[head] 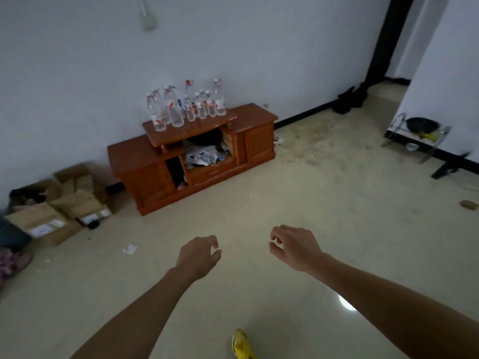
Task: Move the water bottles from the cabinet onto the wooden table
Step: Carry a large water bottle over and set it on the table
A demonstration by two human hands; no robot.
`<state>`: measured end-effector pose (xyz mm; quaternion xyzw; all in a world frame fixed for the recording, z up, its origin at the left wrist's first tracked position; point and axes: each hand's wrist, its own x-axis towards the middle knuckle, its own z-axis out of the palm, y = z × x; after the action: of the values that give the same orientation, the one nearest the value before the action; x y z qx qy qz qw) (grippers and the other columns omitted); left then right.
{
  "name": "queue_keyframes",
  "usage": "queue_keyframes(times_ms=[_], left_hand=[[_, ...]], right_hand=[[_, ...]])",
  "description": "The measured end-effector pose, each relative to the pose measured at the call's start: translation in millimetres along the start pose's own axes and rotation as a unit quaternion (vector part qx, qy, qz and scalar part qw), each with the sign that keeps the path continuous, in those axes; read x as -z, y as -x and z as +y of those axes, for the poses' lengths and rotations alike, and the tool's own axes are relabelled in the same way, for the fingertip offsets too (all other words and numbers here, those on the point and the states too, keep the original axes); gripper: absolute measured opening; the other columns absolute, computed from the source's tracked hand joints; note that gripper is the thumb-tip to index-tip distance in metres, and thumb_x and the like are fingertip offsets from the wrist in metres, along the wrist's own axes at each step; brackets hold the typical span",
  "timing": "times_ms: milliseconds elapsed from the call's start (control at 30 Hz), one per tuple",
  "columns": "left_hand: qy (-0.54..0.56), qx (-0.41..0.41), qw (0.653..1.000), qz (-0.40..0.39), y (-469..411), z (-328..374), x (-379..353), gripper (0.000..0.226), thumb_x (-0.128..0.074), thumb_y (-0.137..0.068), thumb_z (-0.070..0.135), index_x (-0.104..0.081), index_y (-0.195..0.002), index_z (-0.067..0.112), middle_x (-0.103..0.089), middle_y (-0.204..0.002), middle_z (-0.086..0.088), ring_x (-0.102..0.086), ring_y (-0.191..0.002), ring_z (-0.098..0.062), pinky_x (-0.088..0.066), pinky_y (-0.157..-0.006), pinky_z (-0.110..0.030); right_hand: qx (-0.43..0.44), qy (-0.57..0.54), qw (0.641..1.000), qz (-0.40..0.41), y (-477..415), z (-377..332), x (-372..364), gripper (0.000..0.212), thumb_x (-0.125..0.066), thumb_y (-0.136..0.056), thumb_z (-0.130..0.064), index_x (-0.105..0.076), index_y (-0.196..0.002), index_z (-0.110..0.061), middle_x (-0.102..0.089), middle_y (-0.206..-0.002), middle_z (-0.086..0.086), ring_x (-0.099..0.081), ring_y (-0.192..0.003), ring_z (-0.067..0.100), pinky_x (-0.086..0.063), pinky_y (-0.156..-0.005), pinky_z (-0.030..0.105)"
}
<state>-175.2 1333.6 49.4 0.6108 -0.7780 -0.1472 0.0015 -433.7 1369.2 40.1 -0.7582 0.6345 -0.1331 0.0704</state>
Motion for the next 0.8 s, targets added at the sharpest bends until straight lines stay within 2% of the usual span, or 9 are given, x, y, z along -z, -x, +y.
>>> queue_keyframes(times_ms=[167,333,467,667,800], left_hand=[[0.018,0.018,1.000,0.014,-123.5,-44.2,46.1,0.024,-0.051,-0.094,0.043,-0.059,-0.110,0.026,-0.068,-0.097,-0.001,-0.062,-0.088,-0.018,-0.052,-0.077,-0.033],[0.010,0.022,0.999,0.037,-227.8,-88.1,103.3,0.023,-0.050,-0.094,0.042,-0.058,-0.109,0.027,-0.067,-0.099,0.000,-0.061,-0.091,-0.019,-0.051,-0.076,-0.034],[0.013,0.034,0.999,0.032,-303.4,-119.5,118.2,0.024,-0.050,-0.094,0.042,-0.059,-0.109,0.026,-0.067,-0.098,0.001,-0.061,-0.092,-0.018,-0.050,-0.075,-0.033],[0.020,0.066,0.997,0.028,-421.8,-169.2,131.5,0.024,-0.050,-0.093,0.042,-0.059,-0.110,0.026,-0.067,-0.102,0.002,-0.062,-0.098,-0.019,-0.050,-0.076,-0.034],[0.013,0.094,0.995,0.041,-512.3,-206.0,165.1,0.020,-0.050,-0.093,0.039,-0.059,-0.103,0.025,-0.066,-0.099,0.002,-0.063,-0.092,-0.020,-0.049,-0.073,-0.034]], right_hand=[[0.005,0.016,1.000,0.011,-147.5,12.2,0.8,0.024,-0.053,-0.090,-0.043,-0.061,-0.104,-0.025,-0.066,-0.096,-0.007,-0.065,-0.083,0.020,-0.045,-0.068,0.028],[0.016,0.016,0.999,0.035,-268.6,9.0,4.8,0.021,-0.056,-0.088,-0.042,-0.063,-0.098,-0.025,-0.066,-0.089,-0.008,-0.065,-0.076,0.016,-0.037,-0.061,0.024],[0.023,0.018,0.999,0.015,-359.2,13.8,-13.7,0.020,-0.058,-0.087,-0.041,-0.063,-0.095,-0.024,-0.067,-0.087,-0.008,-0.065,-0.073,0.015,-0.039,-0.059,0.024],[0.054,0.015,0.998,-0.008,-508.1,28.7,-48.0,0.022,-0.054,-0.089,-0.043,-0.062,-0.101,-0.026,-0.066,-0.093,-0.009,-0.064,-0.081,0.013,-0.037,-0.062,0.024],[0.076,-0.002,0.997,-0.016,-630.8,35.2,-60.5,0.022,-0.053,-0.089,-0.042,-0.061,-0.100,-0.025,-0.065,-0.093,-0.009,-0.062,-0.080,0.013,-0.039,-0.062,0.026]])
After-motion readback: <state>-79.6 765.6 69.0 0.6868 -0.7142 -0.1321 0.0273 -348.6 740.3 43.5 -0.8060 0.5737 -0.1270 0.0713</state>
